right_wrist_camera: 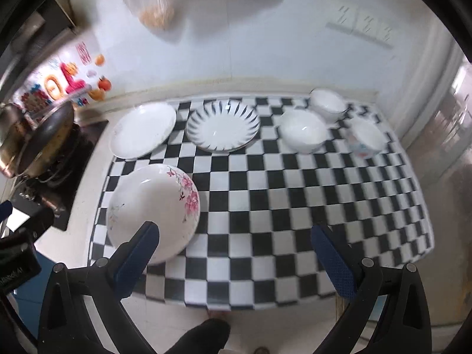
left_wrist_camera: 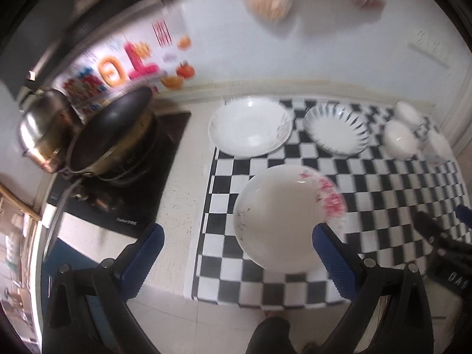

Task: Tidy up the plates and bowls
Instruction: 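Reach both tools toward the rim of the pink-flower plate, then grasp the pink-flower plate rim with the left tool while the right tool grasps its rim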

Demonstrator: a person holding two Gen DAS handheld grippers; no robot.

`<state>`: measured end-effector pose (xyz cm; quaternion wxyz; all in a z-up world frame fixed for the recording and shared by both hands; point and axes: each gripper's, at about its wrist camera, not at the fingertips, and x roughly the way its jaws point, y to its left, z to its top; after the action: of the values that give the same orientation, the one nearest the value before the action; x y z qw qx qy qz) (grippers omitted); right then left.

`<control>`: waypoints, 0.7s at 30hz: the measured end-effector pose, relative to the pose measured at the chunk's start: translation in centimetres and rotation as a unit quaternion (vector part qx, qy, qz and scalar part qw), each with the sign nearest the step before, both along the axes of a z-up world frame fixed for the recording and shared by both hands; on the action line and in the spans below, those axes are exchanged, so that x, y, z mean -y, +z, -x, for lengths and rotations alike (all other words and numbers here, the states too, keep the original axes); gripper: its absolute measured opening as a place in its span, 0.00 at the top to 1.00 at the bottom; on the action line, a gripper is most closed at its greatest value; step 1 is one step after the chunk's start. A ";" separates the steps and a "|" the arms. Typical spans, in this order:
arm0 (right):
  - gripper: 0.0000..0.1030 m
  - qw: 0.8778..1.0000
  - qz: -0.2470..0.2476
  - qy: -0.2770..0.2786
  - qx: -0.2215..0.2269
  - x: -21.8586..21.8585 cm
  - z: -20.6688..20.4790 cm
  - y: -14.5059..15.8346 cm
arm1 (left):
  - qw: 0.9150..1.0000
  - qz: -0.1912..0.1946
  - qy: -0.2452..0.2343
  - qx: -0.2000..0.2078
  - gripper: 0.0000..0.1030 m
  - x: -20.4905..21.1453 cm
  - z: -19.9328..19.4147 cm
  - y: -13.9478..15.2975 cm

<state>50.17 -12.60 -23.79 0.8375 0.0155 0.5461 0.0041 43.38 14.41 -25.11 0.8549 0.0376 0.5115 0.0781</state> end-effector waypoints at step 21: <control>0.48 0.959 -0.116 0.028 -0.257 -2.4 -11.1 -20.4 | 0.963 0.154 -0.006 -0.222 0.65 -4.9 -10.4 -17.7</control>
<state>61.27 -10.19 -44.17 0.6611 0.0977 0.7389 0.0865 53.82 19.30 -42.79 0.7161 -0.0751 0.6937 -0.0176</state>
